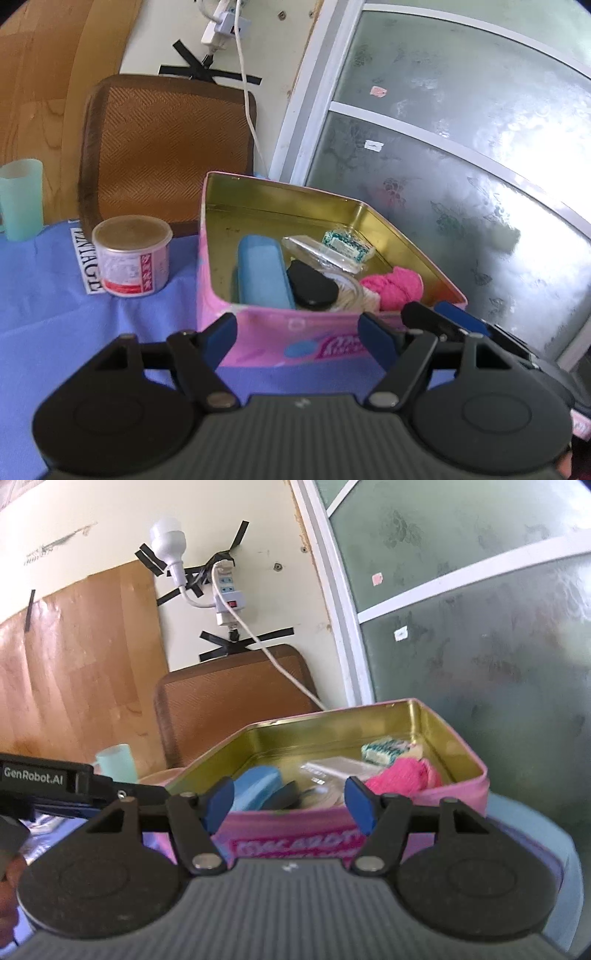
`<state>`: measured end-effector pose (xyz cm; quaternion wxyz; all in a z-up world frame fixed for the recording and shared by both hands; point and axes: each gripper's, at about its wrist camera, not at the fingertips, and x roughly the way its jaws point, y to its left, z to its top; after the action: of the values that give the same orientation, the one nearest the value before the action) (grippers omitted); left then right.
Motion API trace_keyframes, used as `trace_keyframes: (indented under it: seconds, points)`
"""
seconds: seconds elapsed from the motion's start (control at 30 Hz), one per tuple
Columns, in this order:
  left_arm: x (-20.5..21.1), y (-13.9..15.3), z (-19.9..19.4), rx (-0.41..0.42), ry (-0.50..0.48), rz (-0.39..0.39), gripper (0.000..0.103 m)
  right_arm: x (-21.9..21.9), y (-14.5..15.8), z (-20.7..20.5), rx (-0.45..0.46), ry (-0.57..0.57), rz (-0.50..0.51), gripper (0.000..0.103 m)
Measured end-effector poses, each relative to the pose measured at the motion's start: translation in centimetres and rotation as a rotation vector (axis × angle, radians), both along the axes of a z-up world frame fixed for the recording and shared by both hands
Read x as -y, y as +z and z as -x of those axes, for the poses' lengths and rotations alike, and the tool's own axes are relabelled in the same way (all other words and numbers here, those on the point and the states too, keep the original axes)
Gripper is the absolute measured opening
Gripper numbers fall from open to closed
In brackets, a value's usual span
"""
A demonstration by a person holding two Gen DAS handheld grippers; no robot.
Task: Organize soft objects
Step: 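Drop the white packet into the pink tin with the right tool, then move the open right tool back over the table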
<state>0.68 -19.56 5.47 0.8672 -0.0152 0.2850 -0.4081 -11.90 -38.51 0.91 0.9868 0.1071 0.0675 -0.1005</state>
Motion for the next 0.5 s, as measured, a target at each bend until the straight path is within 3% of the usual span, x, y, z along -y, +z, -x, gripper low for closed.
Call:
trace_keyframes:
  seconds: [0.5]
  points:
    - [-5.5,-1.3,1.8,0.031,0.039,-0.036,0.075,-3.8,-0.2,1.9,-0.096,0.049,0.018,0.068]
